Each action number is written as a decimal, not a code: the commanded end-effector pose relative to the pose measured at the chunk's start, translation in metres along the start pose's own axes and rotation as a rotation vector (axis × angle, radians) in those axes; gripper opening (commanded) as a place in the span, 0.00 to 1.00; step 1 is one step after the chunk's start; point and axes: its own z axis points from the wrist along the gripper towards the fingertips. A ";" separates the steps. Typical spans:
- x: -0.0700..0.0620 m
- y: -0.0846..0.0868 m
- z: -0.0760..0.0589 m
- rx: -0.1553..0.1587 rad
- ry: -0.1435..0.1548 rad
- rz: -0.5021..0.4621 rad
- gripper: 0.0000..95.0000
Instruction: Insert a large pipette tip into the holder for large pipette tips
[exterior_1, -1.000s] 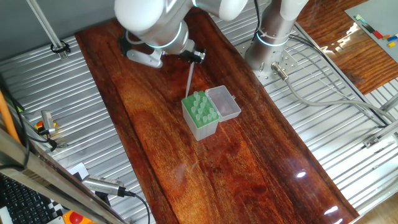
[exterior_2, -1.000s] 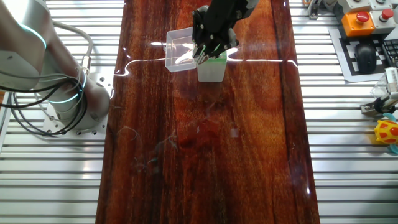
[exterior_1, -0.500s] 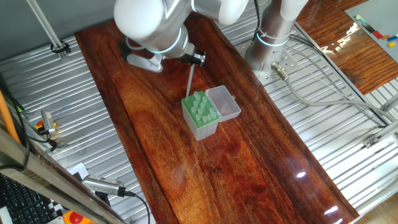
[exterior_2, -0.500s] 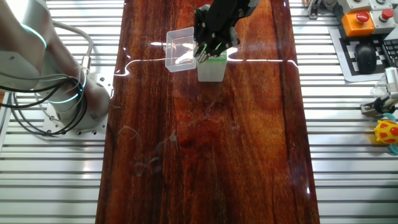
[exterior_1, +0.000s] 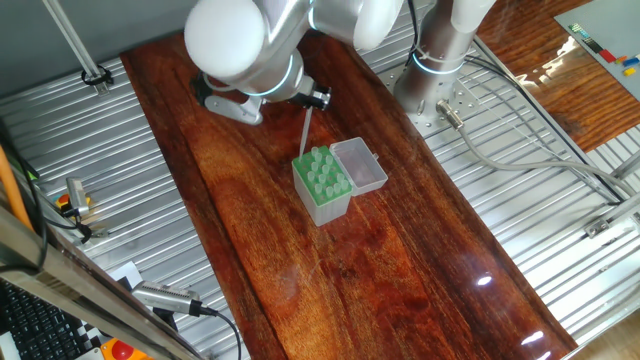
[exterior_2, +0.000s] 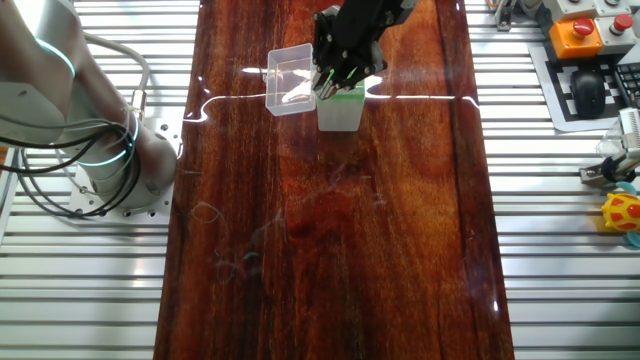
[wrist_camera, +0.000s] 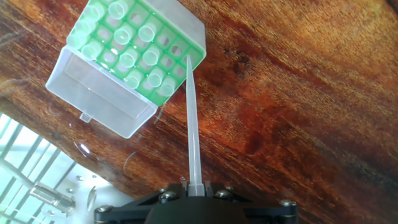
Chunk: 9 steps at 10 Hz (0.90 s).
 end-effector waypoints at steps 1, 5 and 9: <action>-0.003 0.001 0.000 0.002 0.004 0.000 0.00; -0.015 0.004 0.002 0.023 0.022 -0.006 0.00; -0.024 0.005 0.005 0.068 0.065 -0.048 0.00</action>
